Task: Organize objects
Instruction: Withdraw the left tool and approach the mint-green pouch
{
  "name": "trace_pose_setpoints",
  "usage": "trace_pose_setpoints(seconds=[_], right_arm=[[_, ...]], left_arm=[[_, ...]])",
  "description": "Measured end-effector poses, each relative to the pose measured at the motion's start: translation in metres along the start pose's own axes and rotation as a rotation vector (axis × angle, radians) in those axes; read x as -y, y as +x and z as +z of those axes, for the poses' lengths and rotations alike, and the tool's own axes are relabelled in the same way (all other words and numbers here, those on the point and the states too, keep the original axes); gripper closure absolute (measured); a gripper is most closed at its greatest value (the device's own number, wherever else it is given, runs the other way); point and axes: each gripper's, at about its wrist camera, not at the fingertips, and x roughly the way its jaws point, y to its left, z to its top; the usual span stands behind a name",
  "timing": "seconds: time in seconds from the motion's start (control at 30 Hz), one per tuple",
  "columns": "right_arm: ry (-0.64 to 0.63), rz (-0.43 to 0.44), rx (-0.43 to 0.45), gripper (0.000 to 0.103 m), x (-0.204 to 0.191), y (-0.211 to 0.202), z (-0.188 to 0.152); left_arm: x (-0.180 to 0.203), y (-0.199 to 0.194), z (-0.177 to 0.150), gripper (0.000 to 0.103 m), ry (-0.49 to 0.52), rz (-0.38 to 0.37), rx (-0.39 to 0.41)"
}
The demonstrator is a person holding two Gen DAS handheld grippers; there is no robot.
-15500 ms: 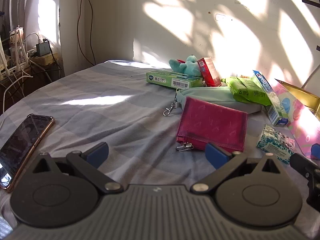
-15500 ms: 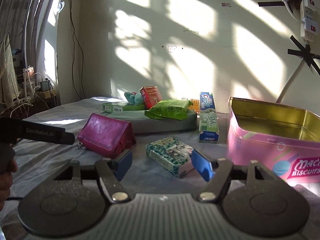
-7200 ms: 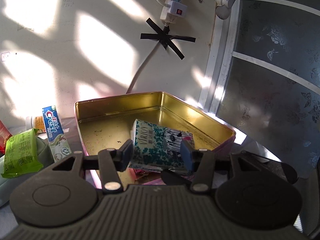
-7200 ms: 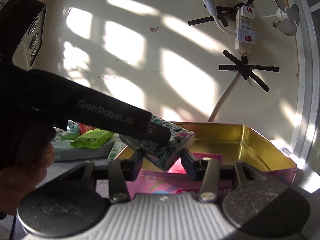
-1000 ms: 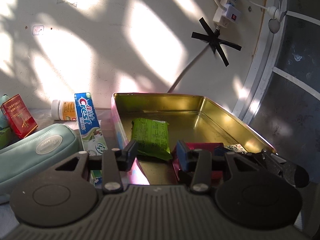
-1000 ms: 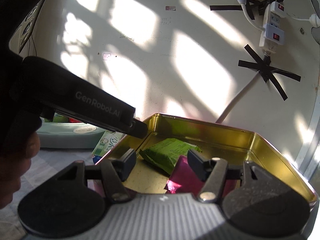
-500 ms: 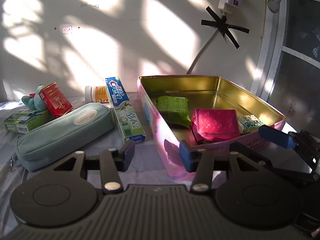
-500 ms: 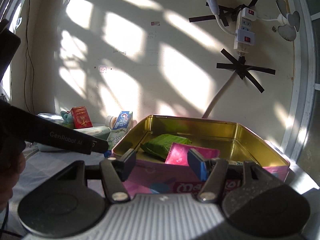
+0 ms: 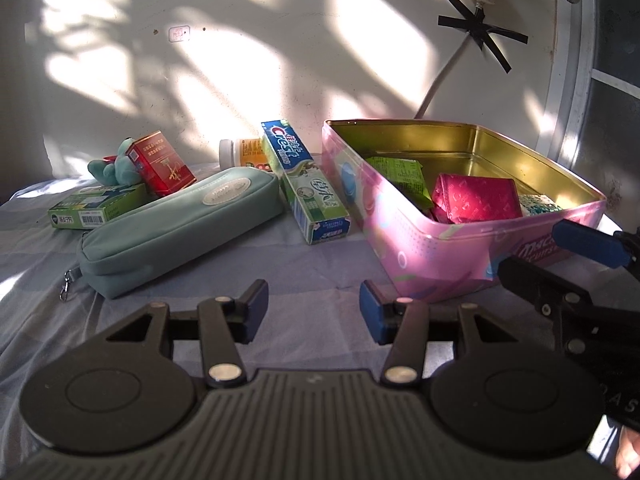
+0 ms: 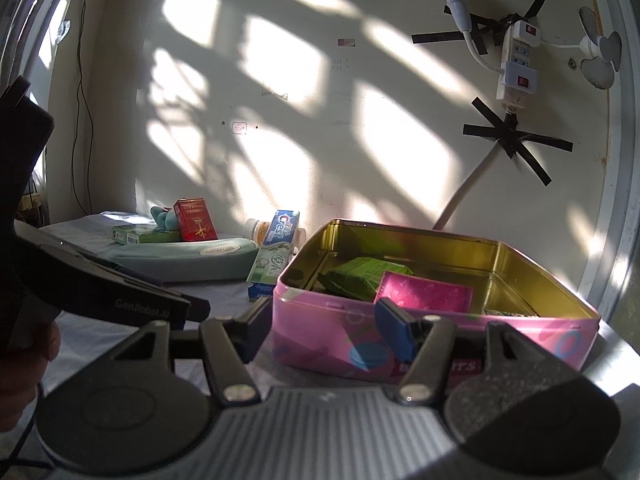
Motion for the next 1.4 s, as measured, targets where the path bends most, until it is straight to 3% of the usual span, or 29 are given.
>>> trace_pose_setpoints(seconds=[0.73,1.07,1.23,1.33,1.4], right_arm=[[-0.06,0.116,-0.037,0.044,-0.042,0.011,-0.003],[-0.111,0.182,-0.088,0.044,-0.067,0.022,-0.012],[-0.115,0.196,-0.105,0.044,-0.072,0.028,-0.014],[-0.112,0.205,-0.121,0.044,-0.074,0.031,-0.016],[-0.115,0.21,-0.13,0.044,-0.076,0.034,-0.016]], left_arm=[[-0.058,0.008,-0.017,0.048,-0.06,0.12,-0.018],[-0.134,0.002,-0.014,0.042,-0.158,0.23,0.01],[-0.203,0.0,-0.01,0.042,-0.383,0.174,-0.031],[-0.23,0.008,-0.012,0.042,-0.524,0.054,-0.07],[-0.234,0.016,-0.009,0.042,-0.56,0.006,-0.077]])
